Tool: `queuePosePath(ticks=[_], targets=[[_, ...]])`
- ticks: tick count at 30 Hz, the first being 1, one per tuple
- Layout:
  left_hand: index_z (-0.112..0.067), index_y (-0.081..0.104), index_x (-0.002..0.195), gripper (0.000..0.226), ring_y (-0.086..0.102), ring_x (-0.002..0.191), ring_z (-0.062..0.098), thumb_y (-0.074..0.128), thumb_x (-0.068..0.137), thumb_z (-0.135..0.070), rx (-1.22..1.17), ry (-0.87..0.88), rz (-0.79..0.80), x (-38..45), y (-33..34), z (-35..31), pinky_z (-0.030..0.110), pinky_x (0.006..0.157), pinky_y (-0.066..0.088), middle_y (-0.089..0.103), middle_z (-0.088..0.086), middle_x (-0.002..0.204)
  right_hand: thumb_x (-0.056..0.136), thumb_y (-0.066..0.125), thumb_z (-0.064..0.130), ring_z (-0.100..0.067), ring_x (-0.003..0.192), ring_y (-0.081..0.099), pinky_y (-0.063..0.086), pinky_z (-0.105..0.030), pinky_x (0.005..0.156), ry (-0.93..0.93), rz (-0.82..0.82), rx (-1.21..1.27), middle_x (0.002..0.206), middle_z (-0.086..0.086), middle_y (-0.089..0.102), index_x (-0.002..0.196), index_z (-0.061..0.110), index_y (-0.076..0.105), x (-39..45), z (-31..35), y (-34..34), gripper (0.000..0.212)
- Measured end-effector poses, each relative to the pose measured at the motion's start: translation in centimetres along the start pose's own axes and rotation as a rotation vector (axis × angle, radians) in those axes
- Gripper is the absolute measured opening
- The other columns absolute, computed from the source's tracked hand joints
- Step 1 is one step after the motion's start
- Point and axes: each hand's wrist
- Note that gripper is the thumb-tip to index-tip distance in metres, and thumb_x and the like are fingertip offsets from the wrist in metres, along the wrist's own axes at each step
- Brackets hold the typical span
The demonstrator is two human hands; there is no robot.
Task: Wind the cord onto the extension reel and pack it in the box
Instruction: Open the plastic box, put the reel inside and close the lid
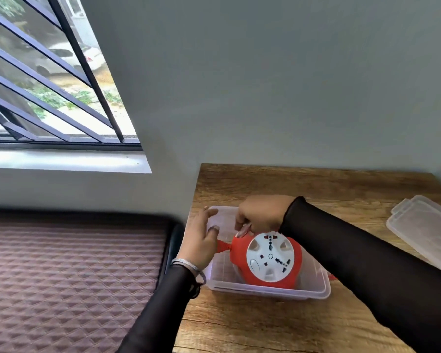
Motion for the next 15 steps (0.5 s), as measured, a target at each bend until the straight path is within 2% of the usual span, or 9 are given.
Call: queuePosePath(ticks=[1, 3, 4, 5, 7, 10, 13, 15], targets=[[-0.010, 0.056, 0.124, 0.034, 0.064, 0.073, -0.005, 0.045, 0.093, 0.000, -0.132, -0.072, 0.002, -0.1, -0.4, 0.2, 0.015, 0.067, 0.053, 0.057, 0.006, 0.123, 0.087, 0.061, 0.010, -0.016, 0.102, 0.060, 0.043, -0.025, 0.078, -0.011, -0.049, 0.001, 0.119, 0.002, 0.066, 0.120, 0.020, 0.065, -0.1, 0.0, 0.4, 0.034], [-0.016, 0.068, 0.106, 0.031, 0.065, 0.070, 0.012, 0.048, 0.090, 0.001, -0.190, -0.174, -0.009, -0.2, -1.5, 0.7, 0.033, 0.069, 0.059, 0.070, 0.009, 0.101, 0.087, 0.061, 0.007, -0.017, 0.101, 0.062, 0.041, -0.023, 0.073, -0.026, -0.156, -0.007, 0.118, 0.001, 0.068, 0.117, 0.019, 0.067, -0.3, -0.1, 1.2, 0.033], [-0.022, 0.072, 0.092, 0.030, 0.065, 0.069, 0.015, 0.053, 0.088, 0.000, -0.156, -0.178, -0.021, -0.3, -2.0, 0.9, 0.033, 0.067, 0.057, 0.073, 0.006, 0.091, 0.087, 0.061, 0.006, -0.018, 0.098, 0.063, 0.041, -0.023, 0.070, -0.026, -0.215, -0.032, 0.114, 0.000, 0.069, 0.115, 0.018, 0.069, -0.4, -0.1, 1.7, 0.032], [-0.027, 0.073, 0.080, 0.029, 0.066, 0.069, 0.014, 0.059, 0.085, -0.002, -0.104, -0.158, -0.039, -0.5, -2.5, 1.0, 0.026, 0.064, 0.055, 0.074, 0.001, 0.088, 0.085, 0.061, 0.004, -0.020, 0.094, 0.064, 0.045, -0.026, 0.067, -0.021, -0.275, -0.077, 0.109, -0.002, 0.071, 0.111, 0.017, 0.070, -0.4, 0.0, 2.2, 0.030], [-0.031, 0.073, 0.070, 0.023, 0.068, 0.083, 0.010, 0.072, 0.079, -0.009, 0.037, -0.082, -0.057, -0.8, -3.1, 0.8, 0.020, 0.073, 0.049, 0.071, -0.005, 0.100, 0.081, 0.062, 0.003, -0.024, 0.088, 0.064, 0.049, -0.031, 0.063, -0.012, -0.371, -0.181, 0.098, -0.004, 0.072, 0.101, 0.016, 0.072, -0.4, 0.3, 3.1, 0.026], [-0.032, 0.077, 0.082, 0.009, 0.049, 0.125, 0.019, 0.076, 0.076, -0.026, 0.416, 0.034, -0.020, -1.2, -3.2, 0.1, 0.028, 0.102, 0.037, 0.055, -0.001, 0.135, 0.082, 0.062, 0.007, -0.024, 0.088, 0.062, 0.037, -0.029, 0.058, 0.001, -0.430, -0.166, 0.094, -0.002, 0.070, 0.103, 0.020, 0.071, -0.4, 0.3, 3.8, 0.027], [-0.037, 0.074, 0.094, 0.021, 0.023, 0.142, 0.025, 0.071, 0.077, -0.048, 0.653, 0.074, 0.042, -1.5, -3.0, -0.9, 0.033, 0.112, 0.024, 0.033, -0.002, 0.154, 0.086, 0.060, 0.015, -0.021, 0.096, 0.058, 0.034, -0.028, 0.064, -0.015, -0.460, -0.109, 0.100, 0.002, 0.069, 0.110, 0.025, 0.068, -0.4, -0.1, 4.3, 0.027], [-0.037, 0.074, 0.094, 0.026, 0.010, 0.147, 0.025, 0.065, 0.078, -0.056, 0.763, 0.070, 0.077, -1.7, -2.9, -1.2, 0.038, 0.115, 0.020, 0.023, -0.003, 0.158, 0.088, 0.058, 0.020, -0.020, 0.102, 0.055, 0.041, -0.030, 0.072, -0.027, -0.471, -0.079, 0.107, 0.004, 0.068, 0.114, 0.027, 0.065, -0.6, -0.3, 4.7, 0.028]])
Point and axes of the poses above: each hand's wrist, its own x-axis towards the middle knuckle, its own y-axis out of the palm, z = x × y
